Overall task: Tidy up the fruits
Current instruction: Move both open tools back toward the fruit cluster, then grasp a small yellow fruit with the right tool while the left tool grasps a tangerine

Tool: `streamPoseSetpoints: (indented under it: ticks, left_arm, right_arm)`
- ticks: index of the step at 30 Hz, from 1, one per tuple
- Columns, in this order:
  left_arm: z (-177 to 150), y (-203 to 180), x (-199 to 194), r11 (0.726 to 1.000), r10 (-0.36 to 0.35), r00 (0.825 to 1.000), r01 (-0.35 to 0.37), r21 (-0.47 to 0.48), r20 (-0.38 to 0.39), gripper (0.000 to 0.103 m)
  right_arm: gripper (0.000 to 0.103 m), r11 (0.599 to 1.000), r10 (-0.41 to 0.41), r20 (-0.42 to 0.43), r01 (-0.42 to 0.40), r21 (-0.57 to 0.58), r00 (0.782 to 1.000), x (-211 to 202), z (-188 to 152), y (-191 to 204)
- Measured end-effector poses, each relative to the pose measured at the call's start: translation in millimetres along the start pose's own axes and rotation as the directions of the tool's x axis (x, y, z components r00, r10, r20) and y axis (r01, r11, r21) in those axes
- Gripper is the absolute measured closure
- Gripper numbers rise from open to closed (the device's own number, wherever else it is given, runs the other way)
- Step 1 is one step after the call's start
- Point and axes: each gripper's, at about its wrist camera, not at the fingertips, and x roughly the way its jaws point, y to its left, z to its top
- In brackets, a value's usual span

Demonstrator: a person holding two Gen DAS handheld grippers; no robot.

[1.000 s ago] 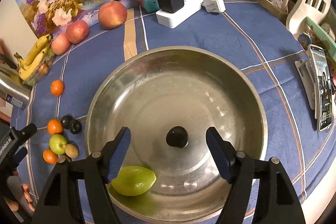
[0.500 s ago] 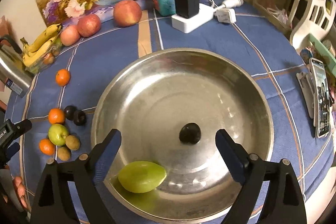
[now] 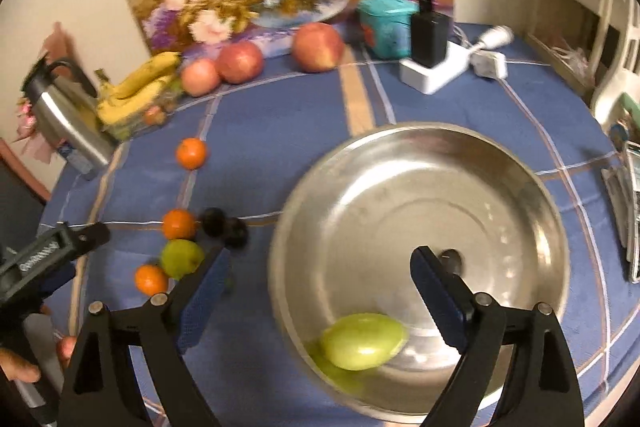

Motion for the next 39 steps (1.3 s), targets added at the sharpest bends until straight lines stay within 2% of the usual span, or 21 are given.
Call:
streamPoseSetpoints:
  ticks: [2,6,11,17,20,23,25,33,39]
  left_arm:
    - [1.9,1.9,-1.9,1.000,-0.004,1.000,0.004,0.003,0.009,0.000]
    - [4.8,6.5,-5.1,1.000,-0.006,1.000,0.006,0.010,0.027,0.000]
    - [6.7,12.5,-4.8,0.999,-0.032,0.999,0.032,-0.002,0.029,0.000]
    - [9.1,14.6,-4.6,0.999,-0.034,0.999,0.035,-0.003,0.027,0.000]
    - [9.9,15.5,-1.5,0.999,-0.039,0.999,0.039,-0.005,0.011,0.000]
    - [10.9,18.1,0.7,0.998,-0.056,0.998,0.056,-0.022,0.005,0.000]
    - [11.1,17.9,2.9,0.998,-0.059,0.998,0.059,-0.024,0.000,0.000]
    - [7.8,9.9,13.2,0.999,-0.041,0.999,0.042,0.019,-0.022,0.000]
    - [2.2,2.7,25.5,0.997,-0.054,0.995,0.058,0.046,-0.078,0.000]
  right_arm:
    - [0.012,0.999,0.035,0.002,-0.035,-0.007,0.999,0.3,0.8,9.5]
    - [0.012,0.998,0.042,0.003,-0.041,-0.044,0.999,1.9,0.2,29.3]
    - [0.012,0.995,0.098,0.000,-0.098,-0.033,0.995,4.0,1.0,45.8]
    - [0.013,0.994,0.087,-0.032,-0.089,-0.071,0.996,16.7,0.1,61.8]
    - [0.026,0.993,0.086,-0.060,-0.091,-0.078,0.994,26.0,-0.6,65.1]
    - [0.028,0.993,0.085,-0.082,-0.092,-0.080,0.993,33.7,-1.0,65.9]
    - [0.040,0.993,0.083,-0.099,-0.091,-0.081,0.992,39.2,-0.8,66.2]
    - [0.040,0.991,0.087,-0.148,-0.101,-0.088,0.985,51.6,-2.7,64.8]
    - [0.052,0.992,0.091,-0.195,-0.107,-0.073,0.977,62.9,-6.8,61.0]
